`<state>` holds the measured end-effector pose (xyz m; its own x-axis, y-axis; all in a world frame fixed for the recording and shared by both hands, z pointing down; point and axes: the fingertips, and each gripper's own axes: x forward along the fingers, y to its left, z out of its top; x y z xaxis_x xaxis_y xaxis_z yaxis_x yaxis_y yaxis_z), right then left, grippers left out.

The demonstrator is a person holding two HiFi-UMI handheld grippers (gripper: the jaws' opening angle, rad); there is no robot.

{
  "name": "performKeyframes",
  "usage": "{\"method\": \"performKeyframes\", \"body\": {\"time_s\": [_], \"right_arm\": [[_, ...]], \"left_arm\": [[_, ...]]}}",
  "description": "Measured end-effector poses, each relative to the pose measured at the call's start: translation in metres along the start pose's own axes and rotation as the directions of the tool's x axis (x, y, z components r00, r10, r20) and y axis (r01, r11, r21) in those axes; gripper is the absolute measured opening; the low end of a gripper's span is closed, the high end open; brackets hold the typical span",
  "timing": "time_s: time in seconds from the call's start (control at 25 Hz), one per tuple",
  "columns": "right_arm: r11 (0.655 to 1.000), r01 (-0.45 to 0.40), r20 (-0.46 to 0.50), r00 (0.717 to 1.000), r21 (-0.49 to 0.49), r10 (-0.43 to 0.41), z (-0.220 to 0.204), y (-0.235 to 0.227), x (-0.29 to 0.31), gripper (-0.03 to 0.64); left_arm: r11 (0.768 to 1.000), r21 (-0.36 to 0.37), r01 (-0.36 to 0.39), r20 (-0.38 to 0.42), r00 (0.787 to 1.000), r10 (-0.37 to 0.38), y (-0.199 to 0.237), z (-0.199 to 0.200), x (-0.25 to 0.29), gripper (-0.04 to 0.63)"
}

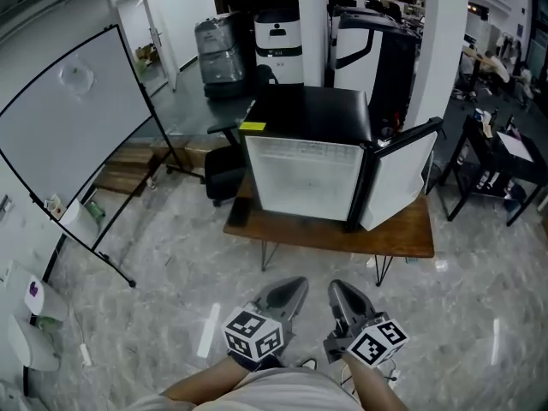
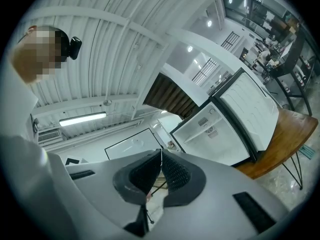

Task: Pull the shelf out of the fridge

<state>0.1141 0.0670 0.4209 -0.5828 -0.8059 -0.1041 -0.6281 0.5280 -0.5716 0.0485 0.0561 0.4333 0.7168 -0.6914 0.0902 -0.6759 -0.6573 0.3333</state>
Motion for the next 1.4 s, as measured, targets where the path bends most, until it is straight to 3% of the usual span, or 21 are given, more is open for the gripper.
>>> {"method": "performKeyframes", "body": {"time_s": [0.32, 0.56, 0.72, 0.84, 1.08, 1.16, 1.28, 1.4], "right_arm": [[0.997, -0.041, 0.027, 0.999, 0.072, 0.039, 0.014, -0.012, 0.029, 0.021], [0.994, -0.035, 0.038, 0.999, 0.102, 0.031, 0.018, -0.032, 0.076, 0.023], [0.987, -0.038, 0.072, 0.997, 0.159, 0.027, 0.026, -0.051, 0.124, 0.023], [0.971, -0.053, 0.119, 0.993, 0.235, 0.026, 0.034, -0.070, 0.164, 0.023], [0.942, -0.027, 0.197, 0.979, 0.335, -0.042, 0.041, -0.118, 0.228, 0.025], [0.931, -0.016, 0.232, 0.970, 0.364, -0.074, 0.043, -0.136, 0.241, 0.025], [0.904, 0.020, 0.257, 0.956, 0.426, -0.142, 0.042, -0.167, 0.254, 0.026], [0.869, 0.058, 0.260, 0.942, 0.492, -0.210, 0.041, -0.200, 0.263, 0.028]], "left_arm": [[0.999, -0.002, -0.035, 0.024, 0.999, 0.035, 0.023, 0.017, 0.014, 0.008], [0.999, -0.020, -0.035, 0.035, 0.999, 0.036, 0.071, 0.031, 0.042, 0.008], [0.998, -0.064, -0.003, 0.054, 0.999, 0.007, 0.116, 0.048, 0.071, 0.008], [0.988, -0.146, 0.042, 0.061, 0.998, -0.033, 0.155, 0.061, 0.099, 0.008], [0.941, -0.314, 0.125, 0.044, 0.992, -0.117, 0.225, 0.073, 0.152, 0.009], [0.915, -0.377, 0.144, 0.058, 0.990, -0.132, 0.244, 0.075, 0.167, 0.009], [0.850, -0.501, 0.163, 0.083, 0.987, -0.140, 0.269, 0.074, 0.188, 0.071], [0.755, -0.633, 0.172, 0.108, 0.985, -0.134, 0.289, 0.067, 0.208, 0.098]]}}
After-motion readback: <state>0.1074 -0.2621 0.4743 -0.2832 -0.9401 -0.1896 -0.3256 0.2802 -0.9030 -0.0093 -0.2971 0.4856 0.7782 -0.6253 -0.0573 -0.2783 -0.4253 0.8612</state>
